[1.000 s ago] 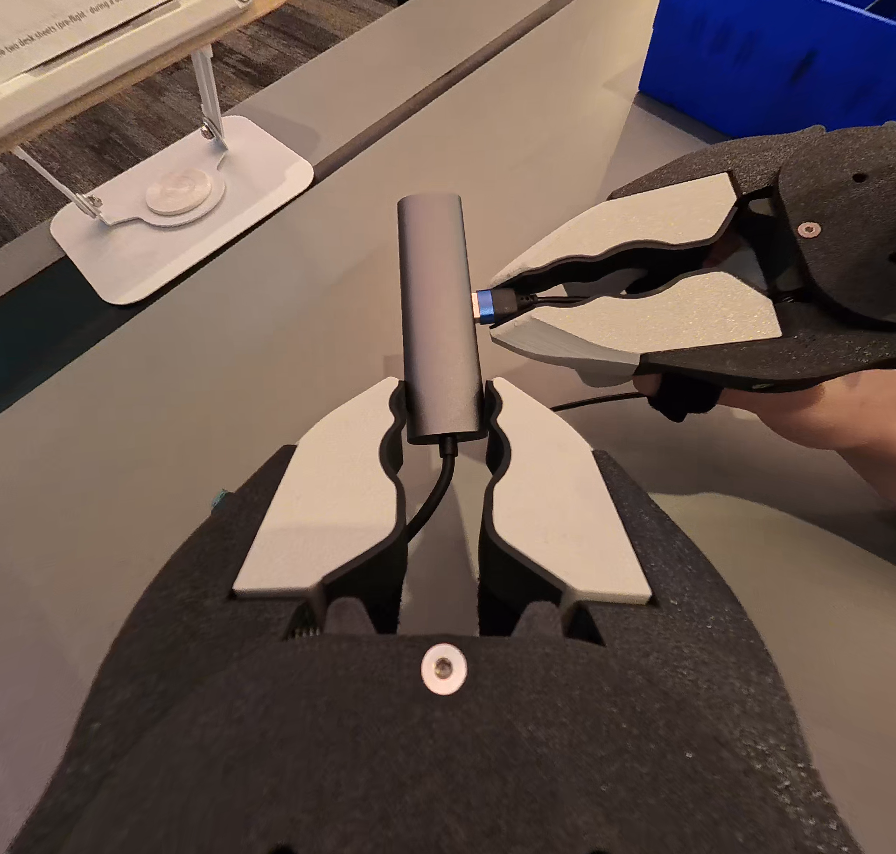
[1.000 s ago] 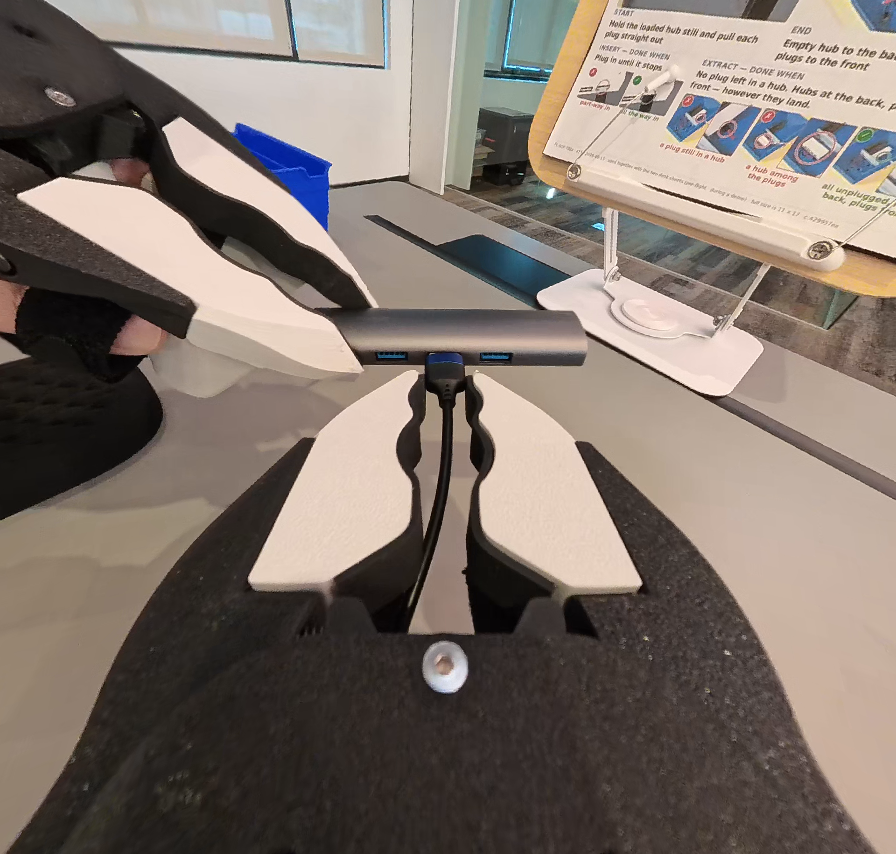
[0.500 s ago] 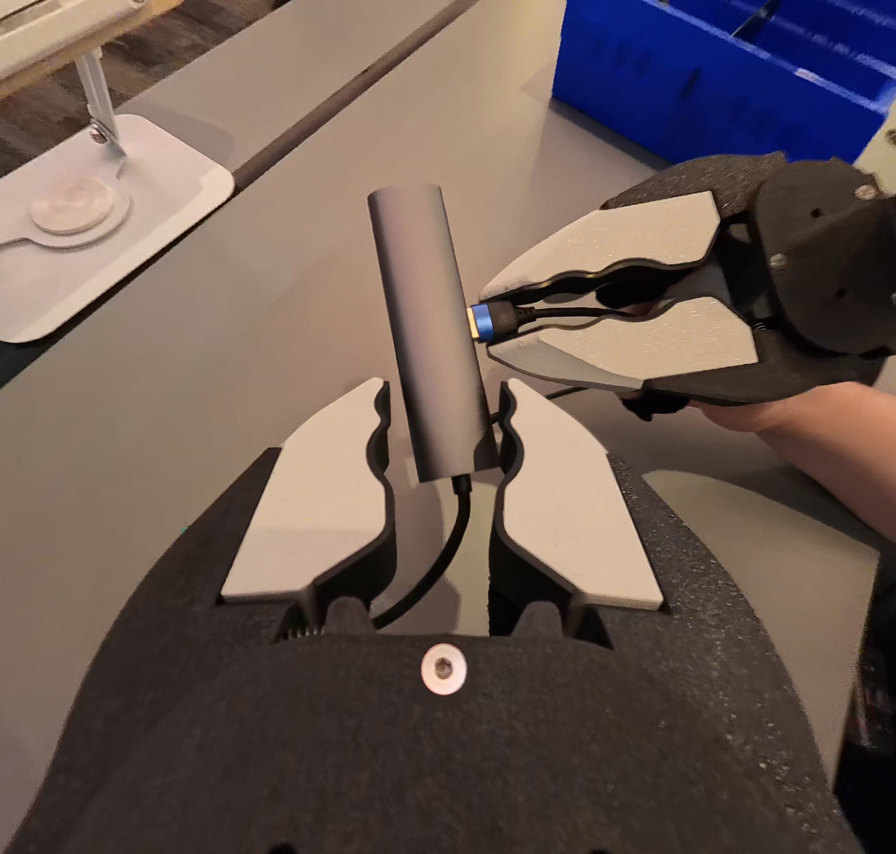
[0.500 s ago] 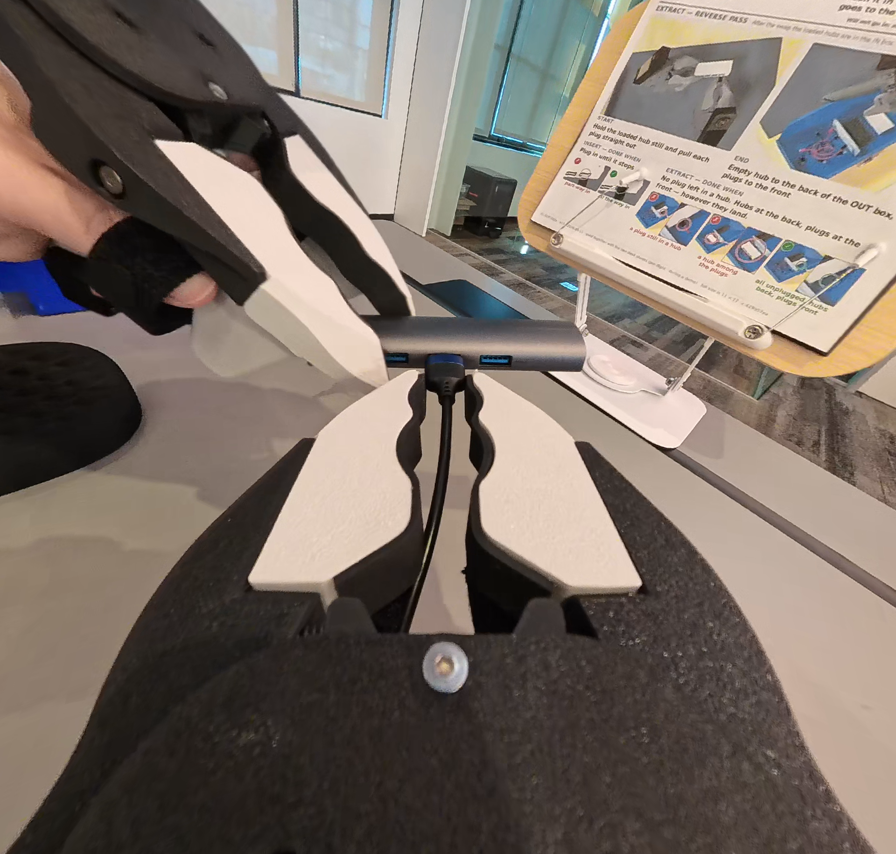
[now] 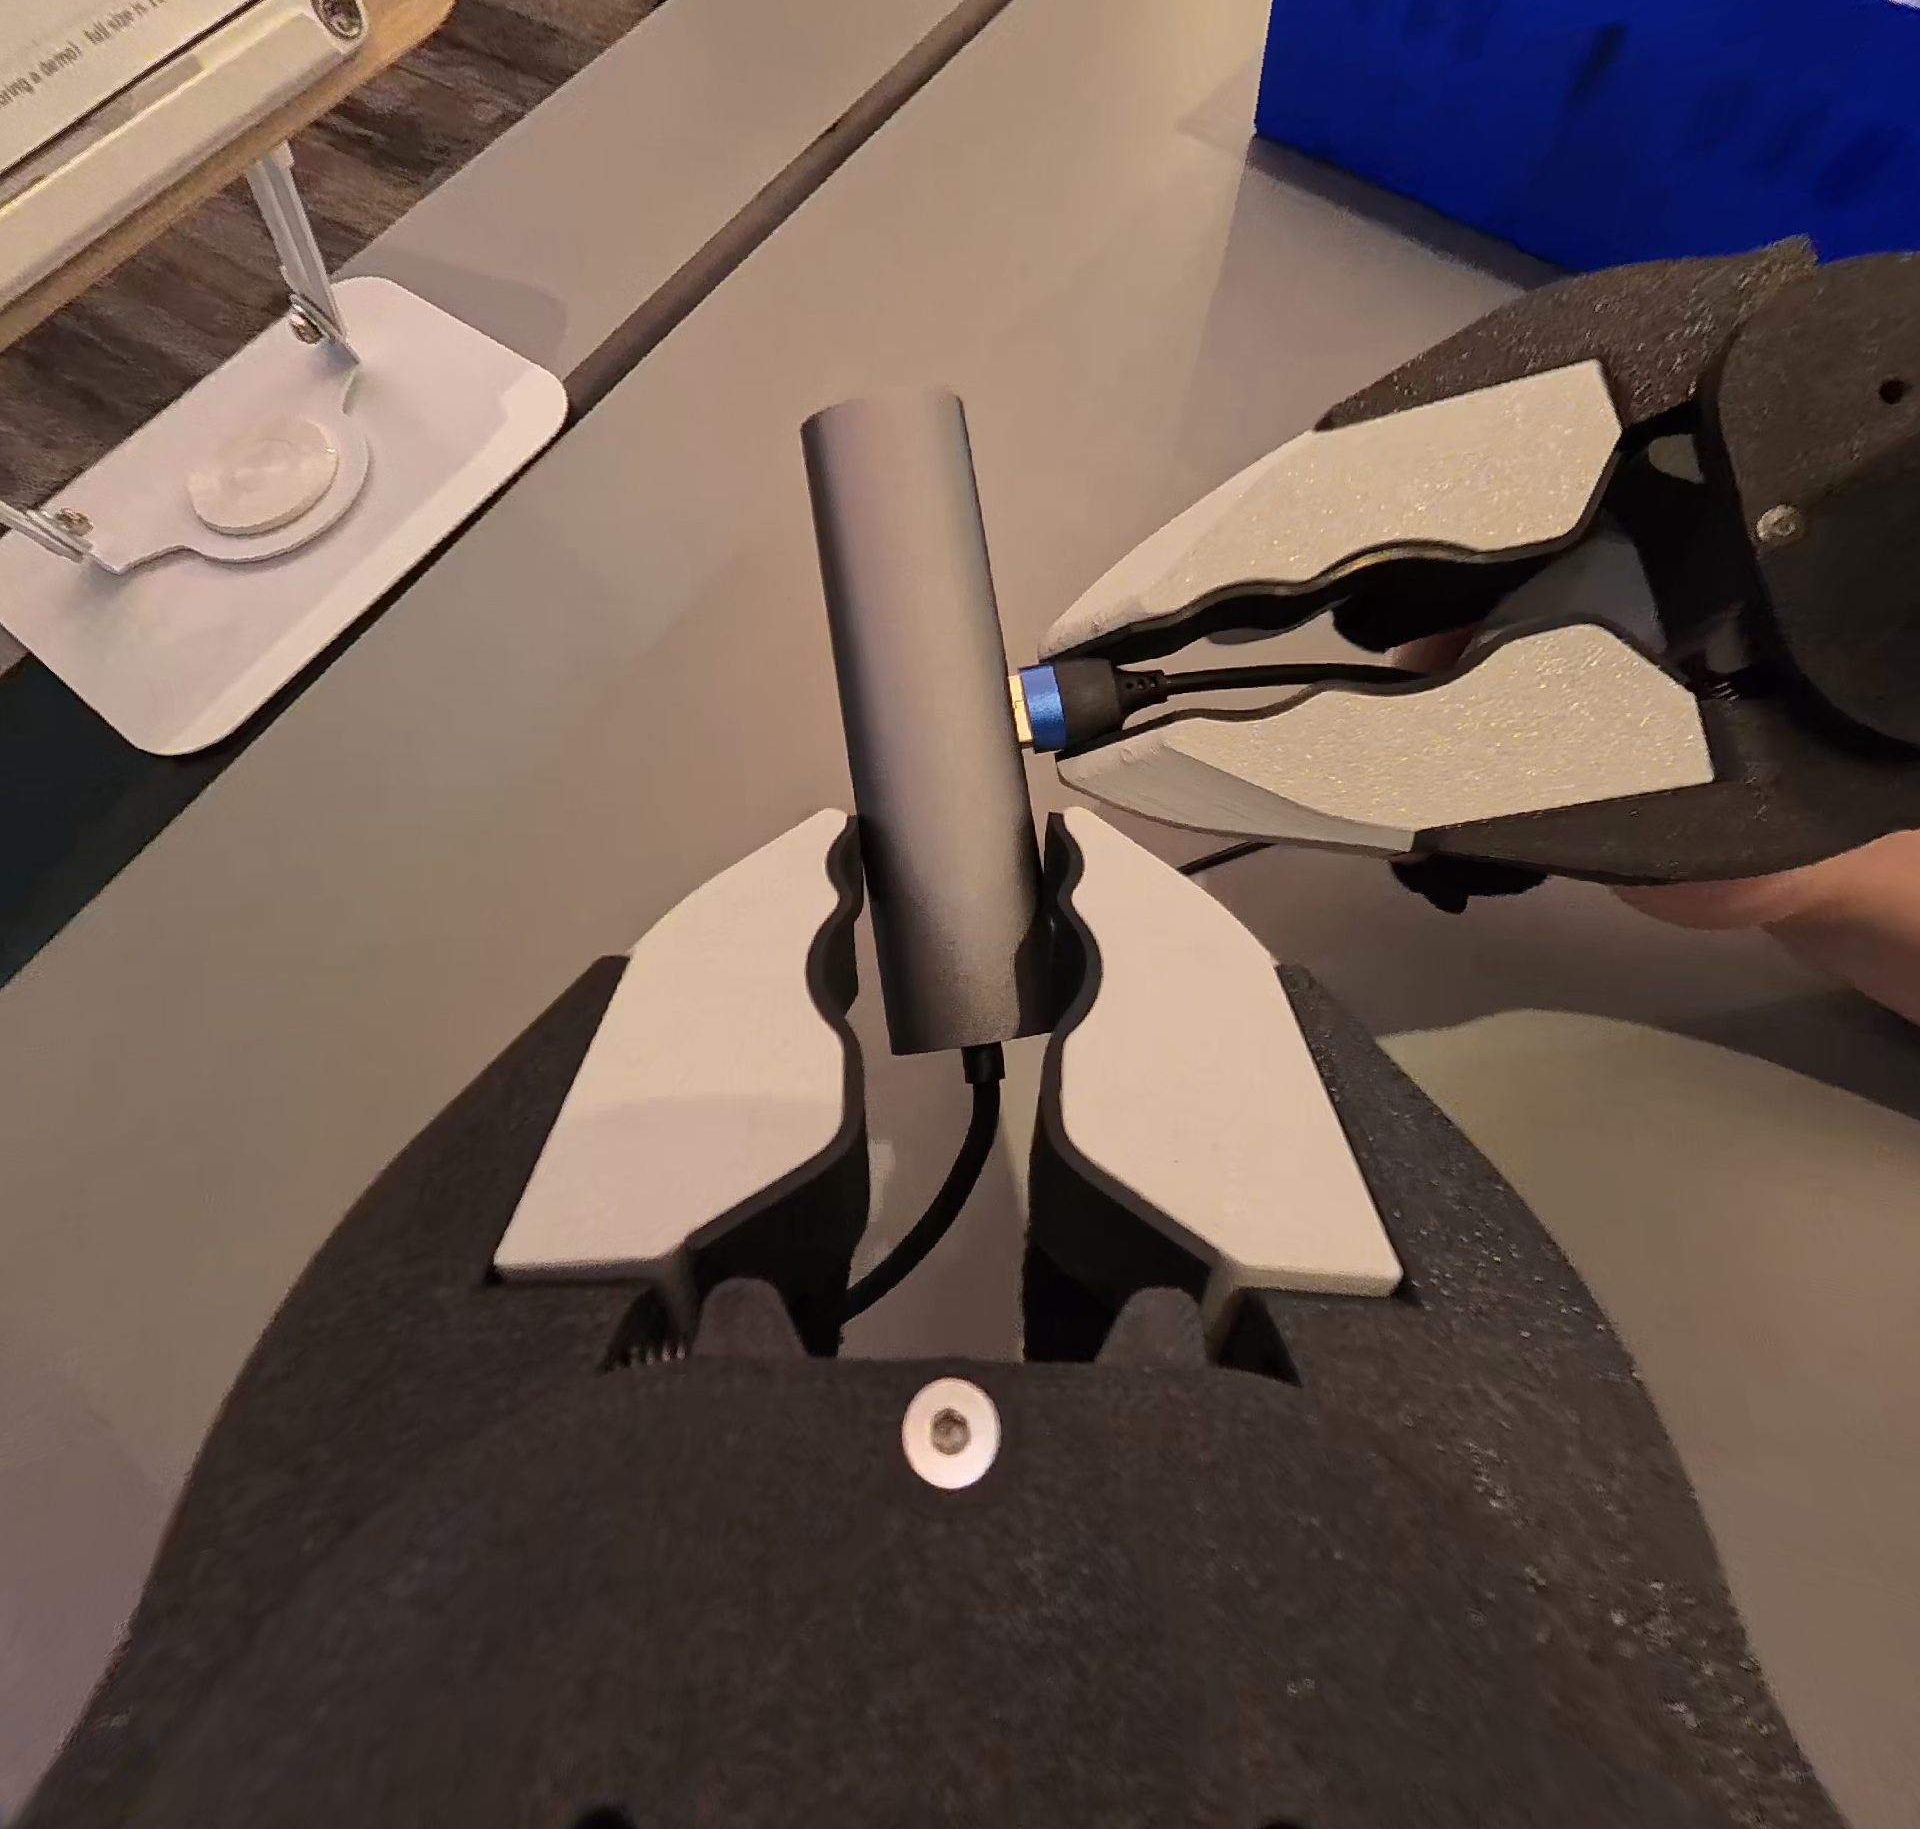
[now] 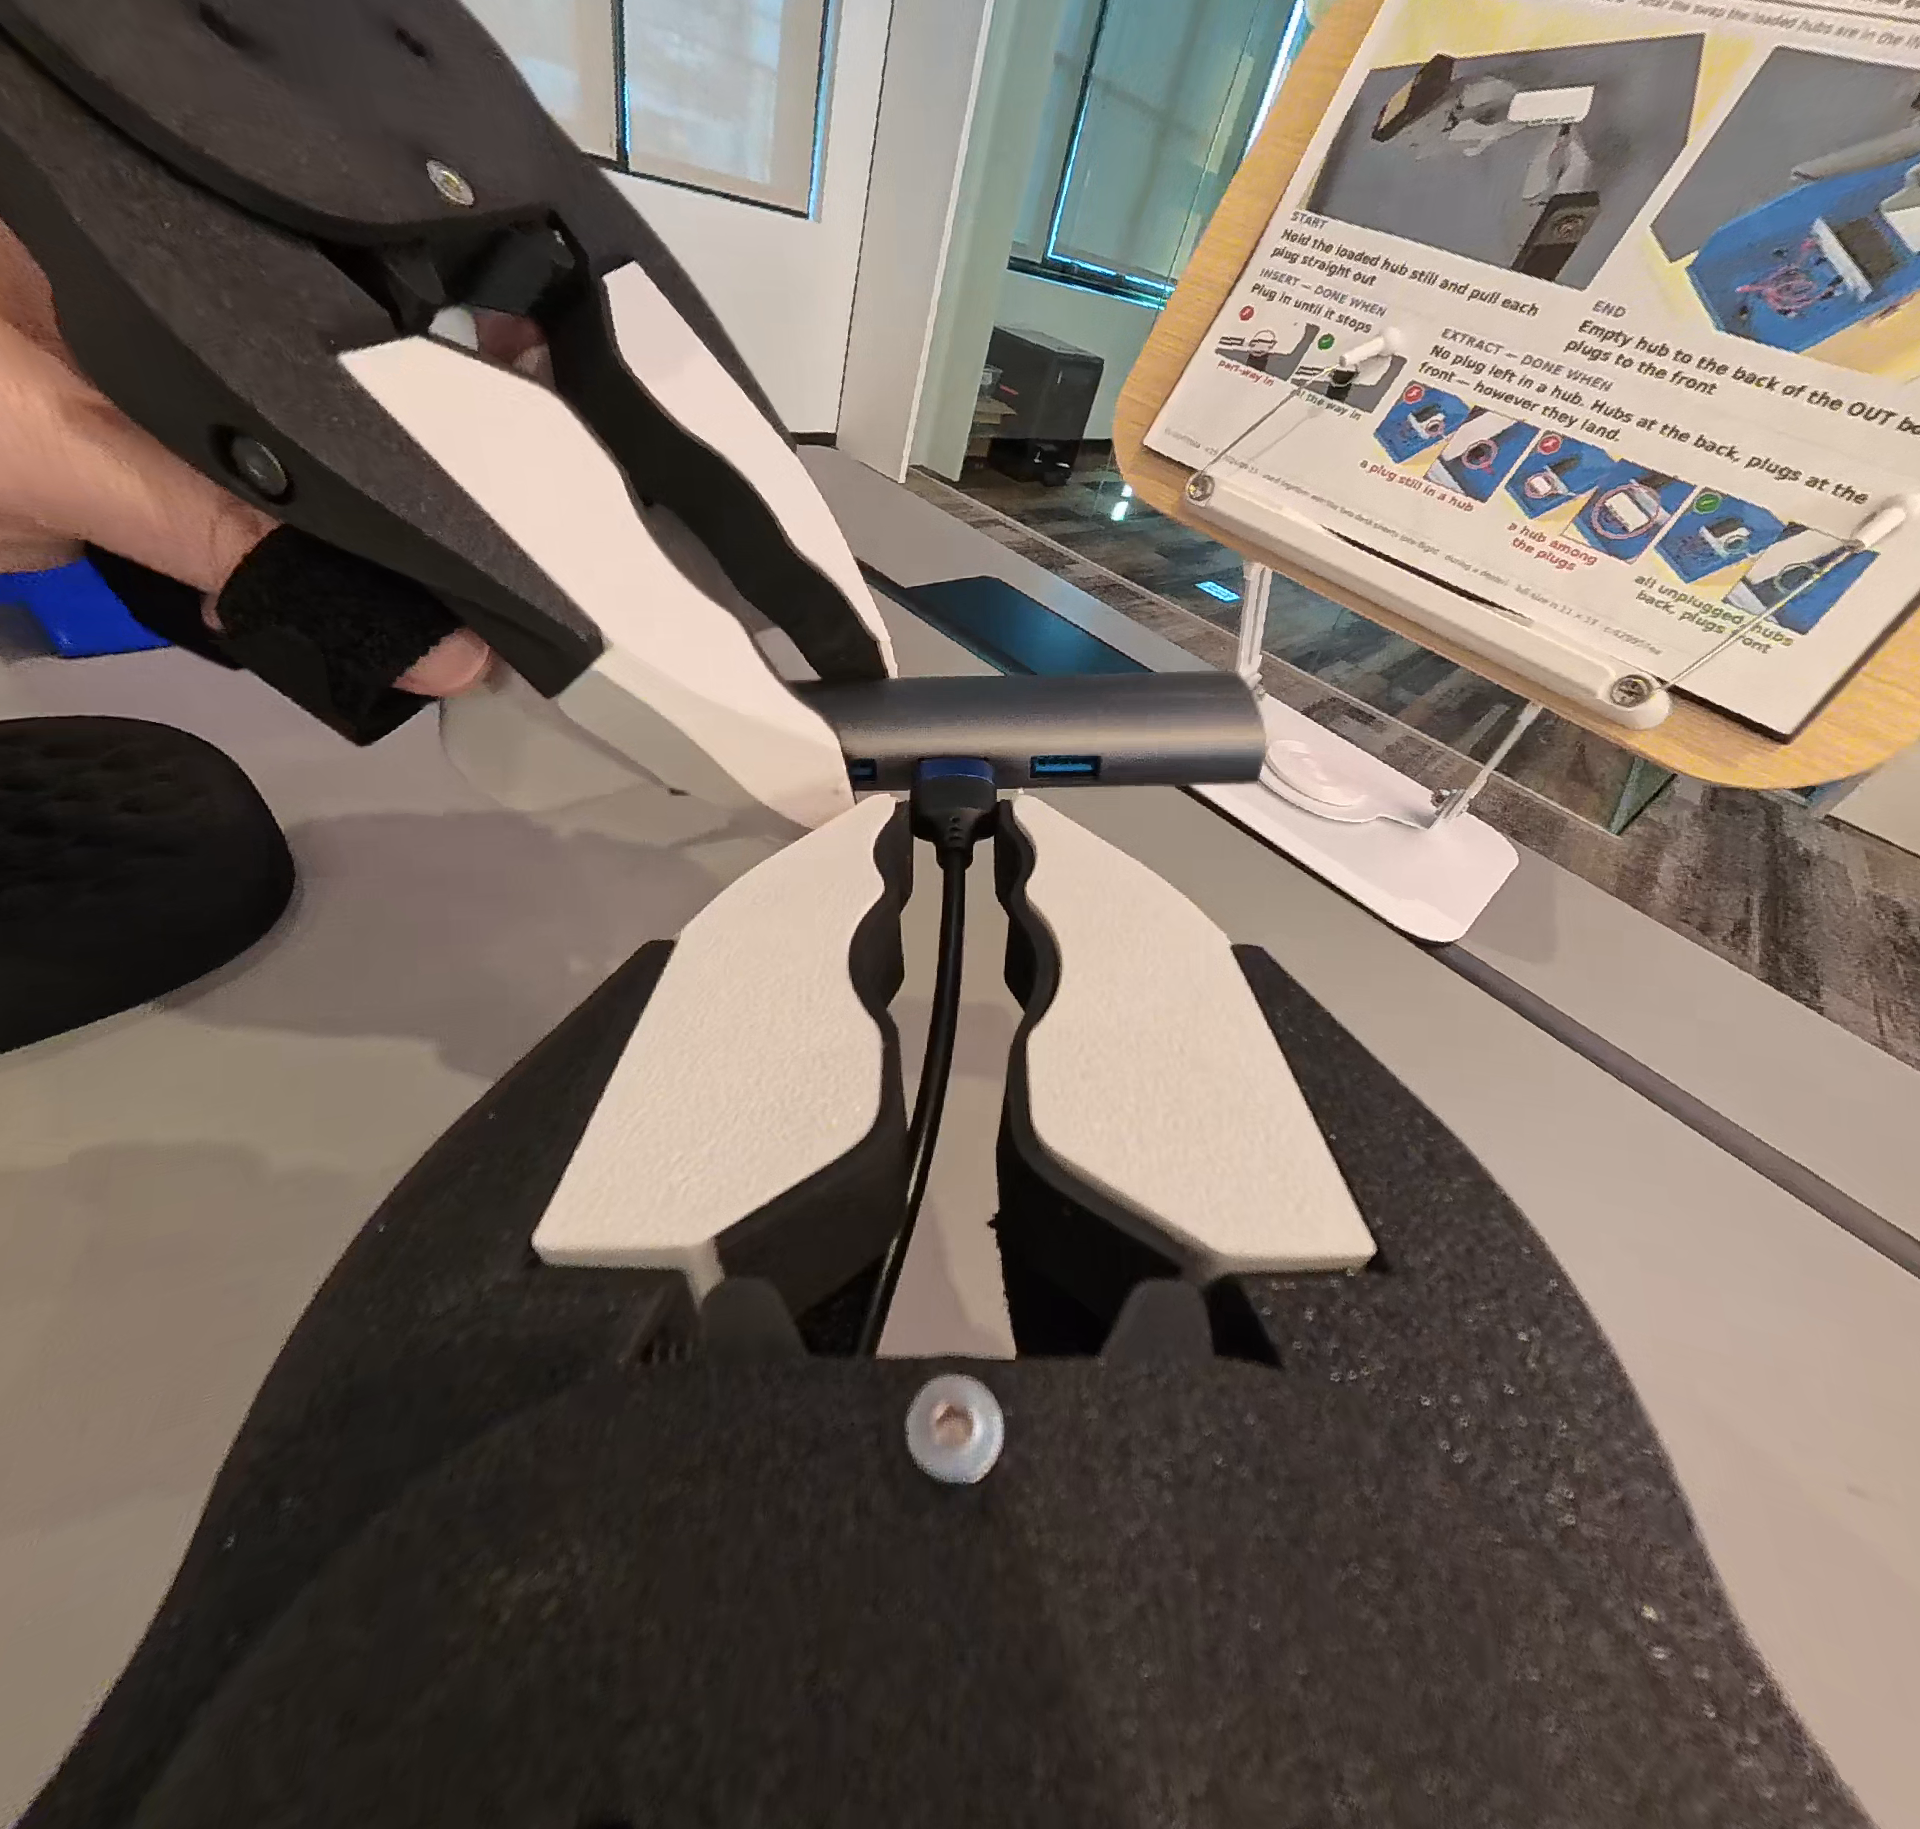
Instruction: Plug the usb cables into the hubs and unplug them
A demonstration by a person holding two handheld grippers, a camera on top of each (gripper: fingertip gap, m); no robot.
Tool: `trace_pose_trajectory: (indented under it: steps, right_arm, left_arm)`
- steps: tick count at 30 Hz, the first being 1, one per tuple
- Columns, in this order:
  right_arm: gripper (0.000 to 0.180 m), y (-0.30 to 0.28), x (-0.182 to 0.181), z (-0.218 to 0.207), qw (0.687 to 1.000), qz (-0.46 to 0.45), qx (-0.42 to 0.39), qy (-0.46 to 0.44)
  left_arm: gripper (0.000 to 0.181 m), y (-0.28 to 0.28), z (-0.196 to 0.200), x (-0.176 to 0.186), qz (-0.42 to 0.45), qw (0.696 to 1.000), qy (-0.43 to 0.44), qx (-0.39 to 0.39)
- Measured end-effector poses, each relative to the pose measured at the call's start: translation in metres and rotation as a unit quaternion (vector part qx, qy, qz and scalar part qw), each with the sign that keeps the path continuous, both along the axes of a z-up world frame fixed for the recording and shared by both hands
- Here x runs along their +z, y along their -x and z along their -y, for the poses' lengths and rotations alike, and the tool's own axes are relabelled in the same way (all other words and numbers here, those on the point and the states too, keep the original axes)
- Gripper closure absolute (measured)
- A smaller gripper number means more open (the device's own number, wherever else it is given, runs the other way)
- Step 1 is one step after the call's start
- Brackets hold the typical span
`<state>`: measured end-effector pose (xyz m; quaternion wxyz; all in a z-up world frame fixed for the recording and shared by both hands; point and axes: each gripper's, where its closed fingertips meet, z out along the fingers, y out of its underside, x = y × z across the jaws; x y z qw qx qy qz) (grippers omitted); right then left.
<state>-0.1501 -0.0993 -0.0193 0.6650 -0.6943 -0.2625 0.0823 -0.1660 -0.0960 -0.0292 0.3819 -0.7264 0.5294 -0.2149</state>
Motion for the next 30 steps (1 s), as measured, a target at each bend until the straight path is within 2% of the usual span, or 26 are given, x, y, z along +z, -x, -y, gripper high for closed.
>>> trace_pose_trajectory:
  steps: [16, 26, 30]
  right_arm:
    - [0.165, 0.0019, -0.0027, 0.0001, 1.0, -0.006, 0.005, 0.01]
    - [0.165, -0.0006, -0.0003, -0.0001, 1.0, 0.0, -0.004, 0.0]
    - [0.165, -0.0047, 0.0003, -0.0005, 1.0, -0.004, -0.01, 0.0]
  left_arm:
    - [0.148, 0.0037, 0.0013, -0.0012, -0.026, 0.999, -0.02, 0.018]
    - [0.147, 0.0009, 0.0001, 0.0007, -0.008, 0.999, -0.025, 0.021]
    - [0.141, 0.0028, -0.0007, 0.0058, 0.017, 0.999, -0.025, 0.035]
